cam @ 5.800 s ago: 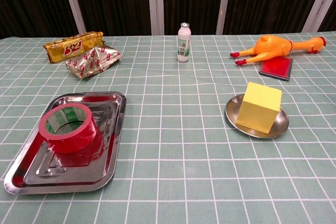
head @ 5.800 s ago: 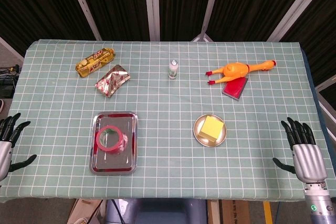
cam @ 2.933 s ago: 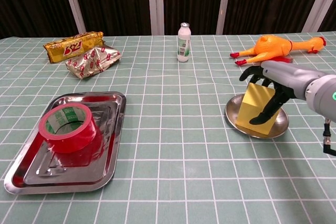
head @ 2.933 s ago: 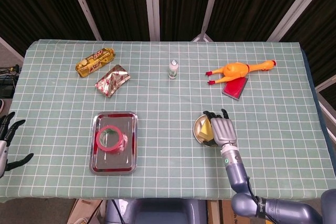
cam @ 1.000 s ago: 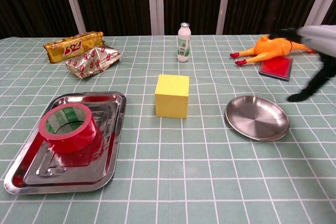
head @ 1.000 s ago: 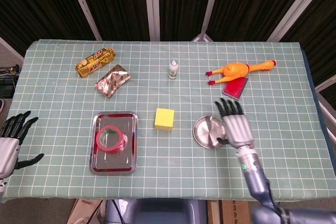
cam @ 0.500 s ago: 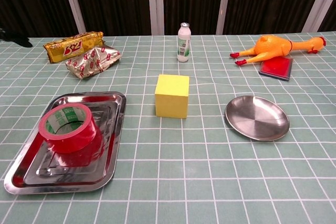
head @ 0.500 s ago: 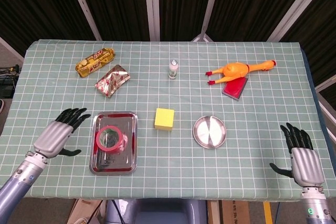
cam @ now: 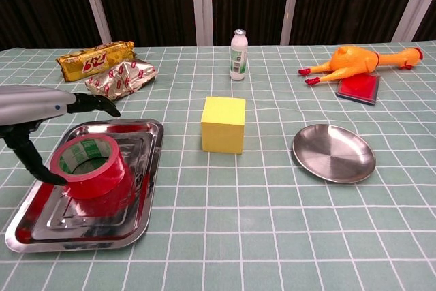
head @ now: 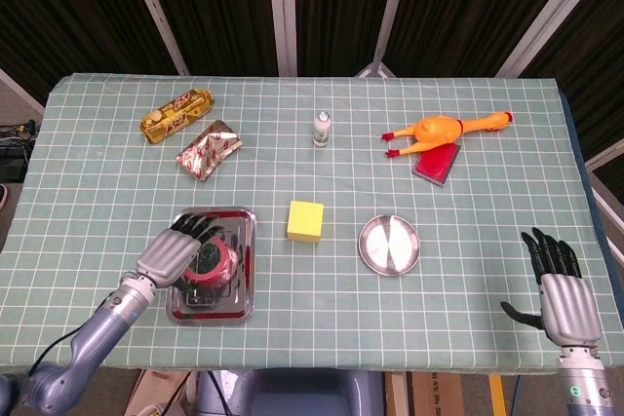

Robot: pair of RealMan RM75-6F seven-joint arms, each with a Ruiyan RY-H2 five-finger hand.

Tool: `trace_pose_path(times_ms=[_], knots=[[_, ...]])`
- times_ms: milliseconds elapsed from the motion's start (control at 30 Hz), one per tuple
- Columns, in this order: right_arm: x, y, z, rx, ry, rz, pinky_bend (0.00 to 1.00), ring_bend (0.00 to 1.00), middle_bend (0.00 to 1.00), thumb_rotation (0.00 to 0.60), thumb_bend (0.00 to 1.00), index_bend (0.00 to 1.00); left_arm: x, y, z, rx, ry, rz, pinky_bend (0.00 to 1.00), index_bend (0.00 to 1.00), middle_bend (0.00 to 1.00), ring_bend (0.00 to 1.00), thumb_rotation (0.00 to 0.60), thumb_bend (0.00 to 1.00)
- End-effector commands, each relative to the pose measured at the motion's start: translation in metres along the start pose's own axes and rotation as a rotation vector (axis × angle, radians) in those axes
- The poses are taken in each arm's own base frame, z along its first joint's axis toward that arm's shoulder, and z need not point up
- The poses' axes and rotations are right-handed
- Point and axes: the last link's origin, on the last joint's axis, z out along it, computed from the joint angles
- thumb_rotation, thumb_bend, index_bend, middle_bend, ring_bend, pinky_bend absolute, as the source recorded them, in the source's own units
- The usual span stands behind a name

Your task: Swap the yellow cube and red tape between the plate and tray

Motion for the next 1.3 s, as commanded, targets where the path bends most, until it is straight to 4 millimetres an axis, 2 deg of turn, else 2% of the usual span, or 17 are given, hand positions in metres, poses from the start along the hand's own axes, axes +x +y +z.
trace_pose_path(times_ms=[33, 133, 300, 400, 567, 667, 833, 1100, 1300], knots=[[0.001, 0.001, 0.0, -0.004, 0.002, 0.006, 0.0, 0.0, 0.0, 0.6, 0.0, 0.0, -0.008, 0.002, 0.007, -0.015, -0.009, 0.006, 0.01, 0.11, 0.0, 0.0, 0.6, 0.0], [0.001, 0.001, 0.0, -0.005, 0.002, 0.016, 0.0, 0.0, 0.0, 0.6, 0.0, 0.0, -0.017, 0.002, 0.011, -0.02, -0.024, 0.028, 0.03, 0.11, 0.0, 0.0, 0.6, 0.0], [0.002, 0.001, 0.0, -0.007, 0.007, 0.03, 0.0, 0.0, 0.0, 0.6, 0.0, 0.0, -0.023, 0.001, 0.013, -0.012, -0.032, 0.045, 0.14, 0.14, 0.01, 0.02, 0.6, 0.08], [0.002, 0.001, 0.0, -0.005, 0.008, 0.04, 0.0, 0.0, 0.0, 0.6, 0.0, 0.0, -0.025, -0.001, 0.014, -0.004, -0.031, 0.065, 0.21, 0.16, 0.07, 0.08, 0.6, 0.18], [0.001, 0.0, 0.0, -0.003, 0.006, 0.058, 0.0, 0.0, 0.0, 0.6, 0.0, 0.0, -0.027, 0.0, 0.018, -0.01, -0.041, 0.086, 0.3, 0.2, 0.18, 0.17, 0.6, 0.43], [0.001, 0.001, 0.001, -0.009, 0.013, 0.071, 0.0, 0.0, 0.0, 0.6, 0.0, 0.0, -0.026, 0.002, 0.021, -0.02, -0.032, 0.082, 0.33, 0.23, 0.24, 0.21, 0.6, 0.5], [0.004, 0.002, 0.001, -0.022, 0.032, 0.088, 0.0, 0.0, 0.0, 0.6, 0.0, 0.0, -0.011, 0.007, 0.017, -0.053, 0.026, 0.063, 0.33, 0.25, 0.24, 0.22, 0.6, 0.53], [0.004, 0.003, 0.002, -0.034, 0.04, 0.102, 0.0, 0.0, 0.0, 0.6, 0.0, 0.0, 0.025, 0.029, -0.005, -0.174, 0.114, -0.05, 0.33, 0.27, 0.21, 0.21, 0.6, 0.52], [0.005, 0.005, 0.003, -0.042, 0.043, 0.107, 0.0, 0.0, 0.0, 0.6, 0.0, 0.0, 0.028, 0.062, 0.007, -0.28, 0.088, -0.029, 0.33, 0.27, 0.2, 0.21, 0.6, 0.52]])
